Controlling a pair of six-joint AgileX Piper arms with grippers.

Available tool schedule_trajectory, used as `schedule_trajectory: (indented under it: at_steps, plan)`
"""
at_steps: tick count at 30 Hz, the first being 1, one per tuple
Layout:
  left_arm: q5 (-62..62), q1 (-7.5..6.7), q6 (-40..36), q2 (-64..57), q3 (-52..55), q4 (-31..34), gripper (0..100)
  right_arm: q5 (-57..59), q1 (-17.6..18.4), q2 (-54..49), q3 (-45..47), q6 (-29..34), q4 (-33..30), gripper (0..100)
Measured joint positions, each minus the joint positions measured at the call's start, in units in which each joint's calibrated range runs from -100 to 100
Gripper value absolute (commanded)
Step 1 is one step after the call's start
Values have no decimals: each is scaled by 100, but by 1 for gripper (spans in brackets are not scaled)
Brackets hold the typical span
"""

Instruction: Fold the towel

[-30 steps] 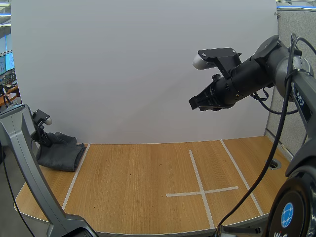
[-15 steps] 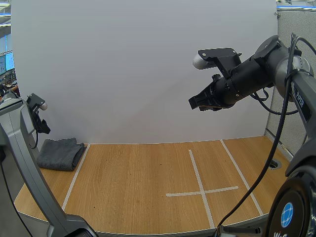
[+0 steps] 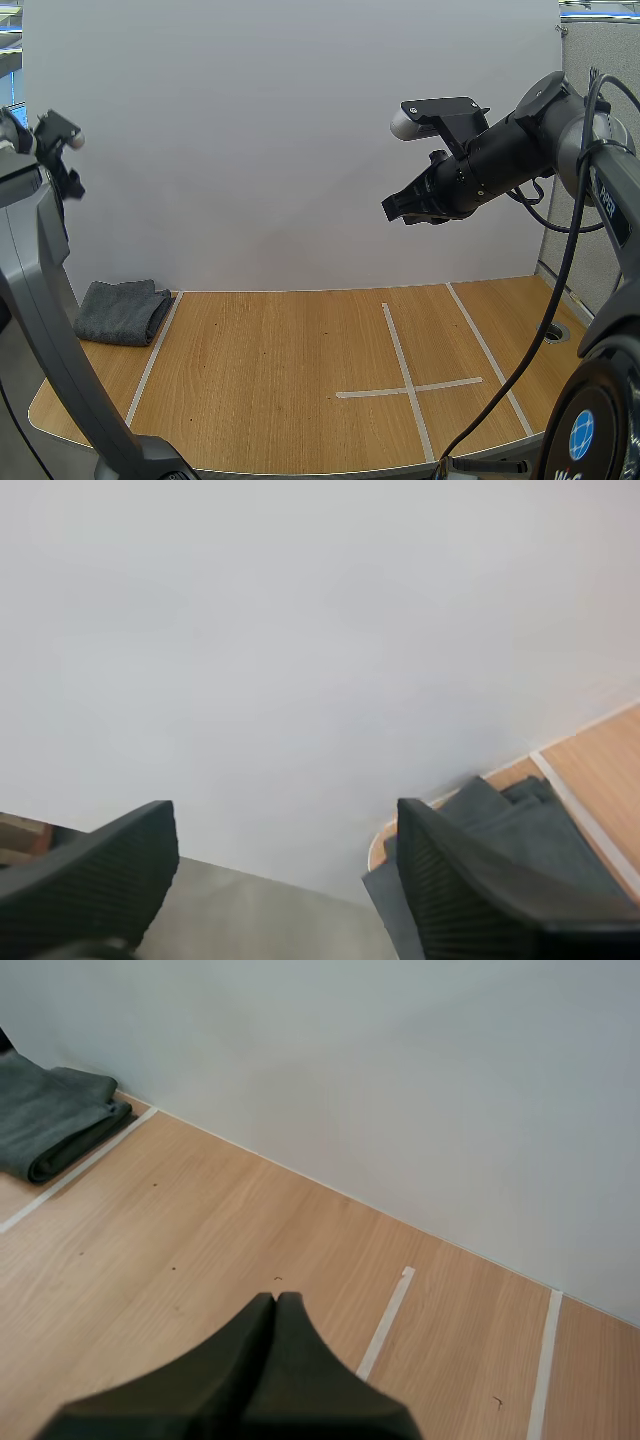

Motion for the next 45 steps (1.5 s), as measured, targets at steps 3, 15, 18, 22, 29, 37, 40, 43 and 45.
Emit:
schedule_trajectory:
  at_steps: [3, 15, 18, 22, 29, 37, 40, 43, 45]
  plan:
    - [0, 7, -303, -405, 0, -137, 21, 0, 0, 0, 0, 0, 222, 0]
    - [0, 10, -2053, -1758, 0, -795, 0, 35, 0, 0, 0, 0, 1443, 0]
    - [0, 10, -2469, -2046, 0, -983, 0, 35, 0, 0, 0, 9, 1770, 0]
    - [0, 10, -2613, -2317, 0, -1071, 0, 35, 0, 0, 0, 9, 2095, 0]
    - [4, 10, -2652, -2409, -24, -1070, 0, -32, 0, 0, 0, 9, 2771, 0]
    - [4, 10, -2656, -2409, -24, -1070, 0, -3094, 701, -266, 0, 126, 2744, 0]
    - [4, 10, -2656, -2409, -24, -1070, 0, -5183, 1233, -706, 0, 720, 1484, 0]
    - [4, 10, -2664, -2409, -24, -1070, 0, -6484, 1539, -1171, 0, 1504, 144, 0]
    - [4, 10, -2664, -2409, -24, -1070, 0, -6792, 1619, -1508, 0, 1983, -639, 0]
